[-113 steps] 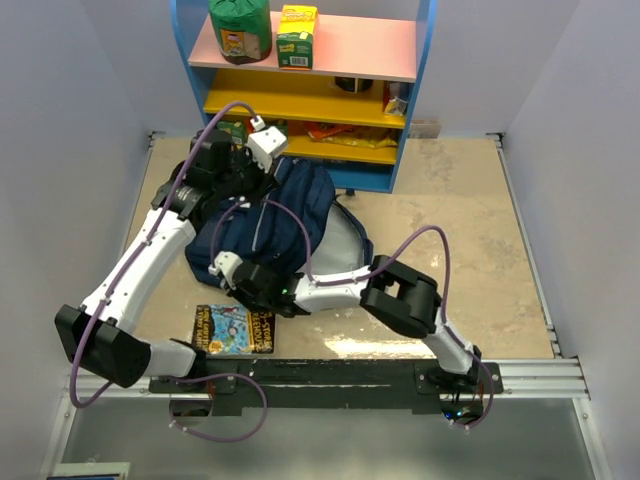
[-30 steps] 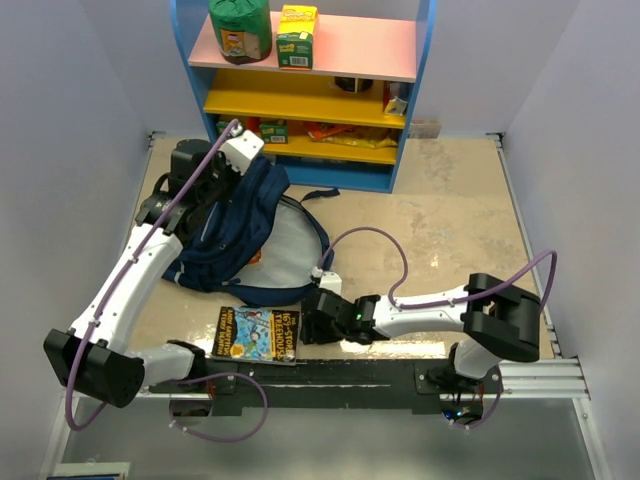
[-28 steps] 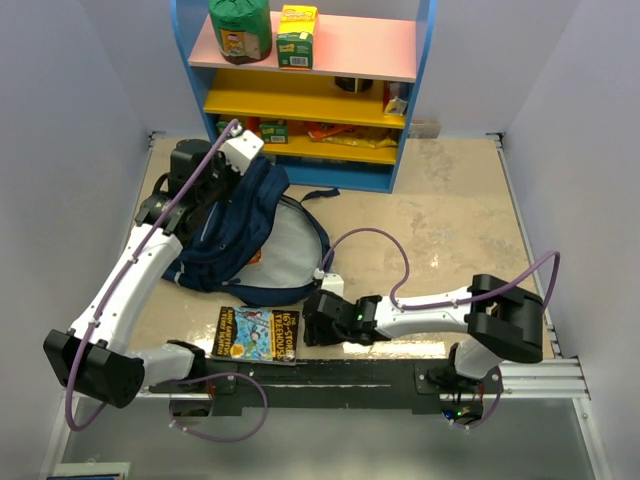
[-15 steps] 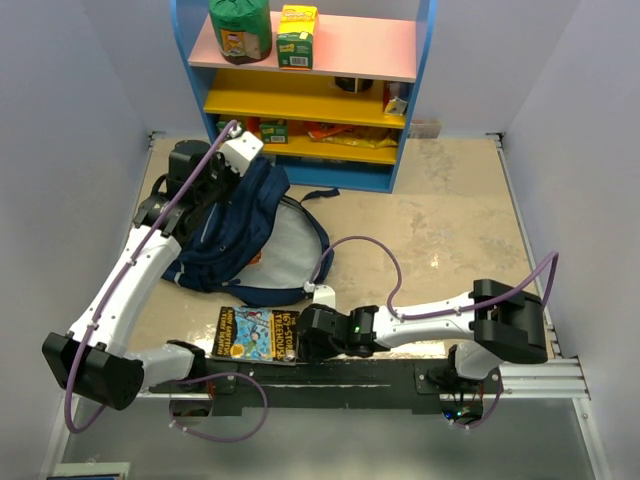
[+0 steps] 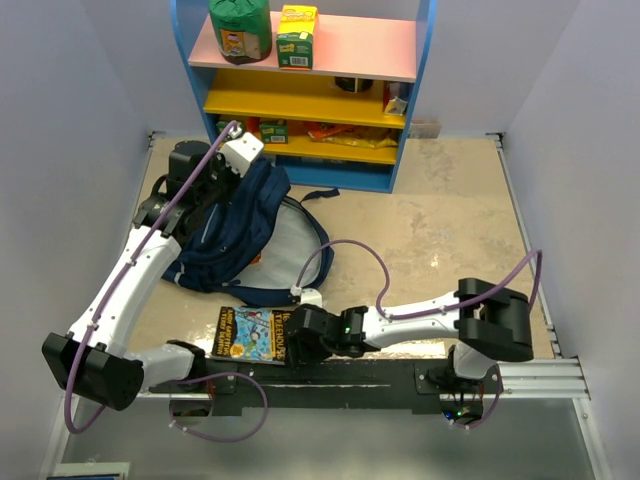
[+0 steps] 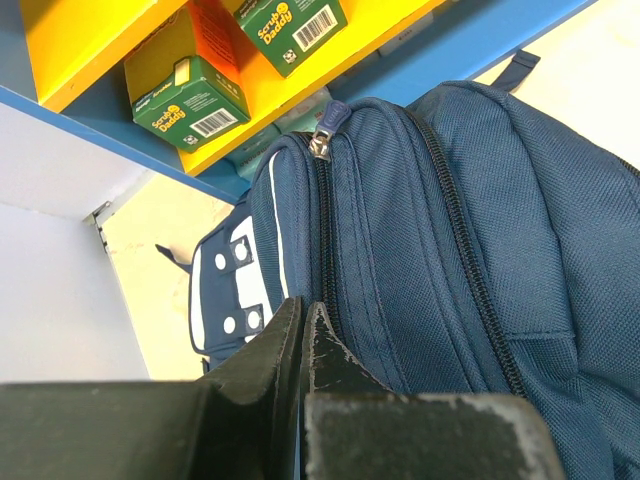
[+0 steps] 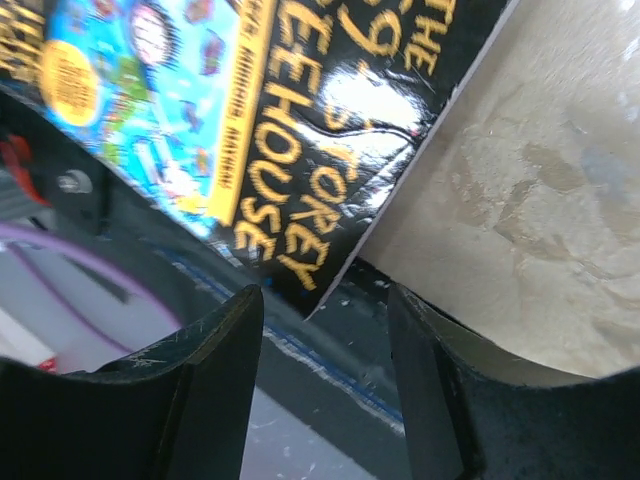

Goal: Pack the student bag
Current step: Move the book to the center of the board.

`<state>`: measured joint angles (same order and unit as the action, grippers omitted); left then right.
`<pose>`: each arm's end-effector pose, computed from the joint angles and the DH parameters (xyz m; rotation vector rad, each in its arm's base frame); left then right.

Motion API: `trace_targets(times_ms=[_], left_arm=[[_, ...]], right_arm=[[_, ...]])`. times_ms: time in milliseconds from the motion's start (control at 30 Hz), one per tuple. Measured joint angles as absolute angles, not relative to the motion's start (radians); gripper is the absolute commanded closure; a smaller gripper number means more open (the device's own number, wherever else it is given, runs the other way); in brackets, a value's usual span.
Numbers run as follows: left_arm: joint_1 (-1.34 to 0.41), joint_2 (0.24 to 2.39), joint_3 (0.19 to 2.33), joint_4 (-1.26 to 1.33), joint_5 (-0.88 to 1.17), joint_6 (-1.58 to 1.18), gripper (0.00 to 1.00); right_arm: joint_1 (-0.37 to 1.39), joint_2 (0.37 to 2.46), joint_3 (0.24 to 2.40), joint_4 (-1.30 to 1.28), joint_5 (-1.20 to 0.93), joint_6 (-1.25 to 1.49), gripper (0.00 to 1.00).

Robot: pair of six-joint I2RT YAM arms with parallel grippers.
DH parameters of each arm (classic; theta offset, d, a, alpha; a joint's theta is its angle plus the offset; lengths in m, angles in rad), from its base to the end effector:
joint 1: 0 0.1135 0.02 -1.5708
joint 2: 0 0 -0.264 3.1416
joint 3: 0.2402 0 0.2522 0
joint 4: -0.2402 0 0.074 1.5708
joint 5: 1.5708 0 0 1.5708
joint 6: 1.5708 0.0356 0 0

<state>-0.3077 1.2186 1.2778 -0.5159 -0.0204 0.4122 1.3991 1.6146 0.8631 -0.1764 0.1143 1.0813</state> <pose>0.2559 -0.0806 0.3874 0.7024 1.9030 0.0866 0.0582 0.3117 0.1663 -0.3786 2.6898 0.8050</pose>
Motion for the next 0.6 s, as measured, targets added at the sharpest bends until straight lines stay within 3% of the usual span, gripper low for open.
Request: trace_targets(times_ms=[400,600], left_arm=[[-0.308,1.209,1.278,-0.52,-0.022,0.413,1.0],[-0.308,1.202,1.278,-0.529,-0.021,0.416,1.0]], right_arm=[[1.386,1.669,0.888,-0.16,0.086,1.073,0.49],[1.38,1.712,0.919,-0.154,0.085,1.082,0.68]])
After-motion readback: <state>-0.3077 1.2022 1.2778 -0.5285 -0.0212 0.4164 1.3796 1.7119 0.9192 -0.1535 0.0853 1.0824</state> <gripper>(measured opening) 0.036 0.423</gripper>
